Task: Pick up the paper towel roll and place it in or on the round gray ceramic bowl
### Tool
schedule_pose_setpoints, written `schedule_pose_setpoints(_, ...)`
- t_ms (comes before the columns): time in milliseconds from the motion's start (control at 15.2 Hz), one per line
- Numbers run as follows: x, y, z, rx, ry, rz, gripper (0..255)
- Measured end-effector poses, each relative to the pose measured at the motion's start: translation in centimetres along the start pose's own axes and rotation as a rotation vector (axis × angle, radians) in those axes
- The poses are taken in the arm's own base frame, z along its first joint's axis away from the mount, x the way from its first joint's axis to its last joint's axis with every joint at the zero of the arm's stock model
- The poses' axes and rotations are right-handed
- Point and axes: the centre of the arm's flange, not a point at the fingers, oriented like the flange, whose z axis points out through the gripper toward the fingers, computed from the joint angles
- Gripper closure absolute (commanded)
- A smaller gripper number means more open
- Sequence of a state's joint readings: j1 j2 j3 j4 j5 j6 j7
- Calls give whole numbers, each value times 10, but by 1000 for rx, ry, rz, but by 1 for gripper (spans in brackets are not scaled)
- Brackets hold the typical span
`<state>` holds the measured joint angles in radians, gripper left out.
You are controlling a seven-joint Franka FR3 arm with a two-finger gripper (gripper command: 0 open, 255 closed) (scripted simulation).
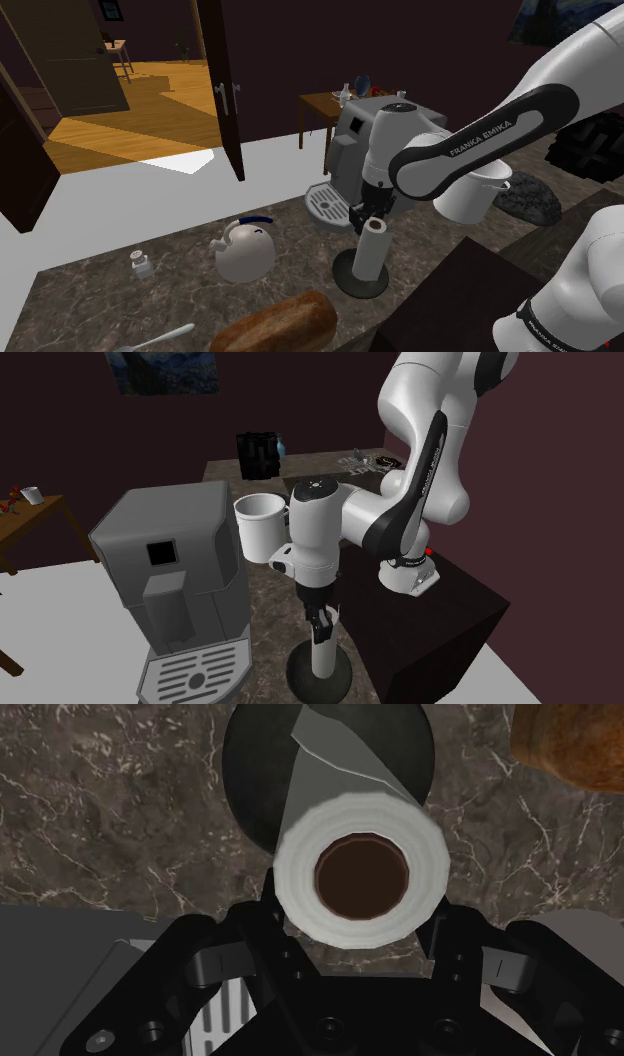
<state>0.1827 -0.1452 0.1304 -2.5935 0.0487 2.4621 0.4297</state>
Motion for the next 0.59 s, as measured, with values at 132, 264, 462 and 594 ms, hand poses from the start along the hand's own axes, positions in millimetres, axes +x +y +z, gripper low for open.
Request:
schedule_pose_setpoints(132, 0, 0, 0, 0, 0, 0, 0)
schedule_pose_setpoints(264, 0, 0, 0, 0, 0, 0, 0)
schedule_pose_setpoints(462, 0, 0, 0, 0, 0, 0, 0)
schedule_pose_setpoints(594, -2, 0, -18, 1, 2, 0, 0)
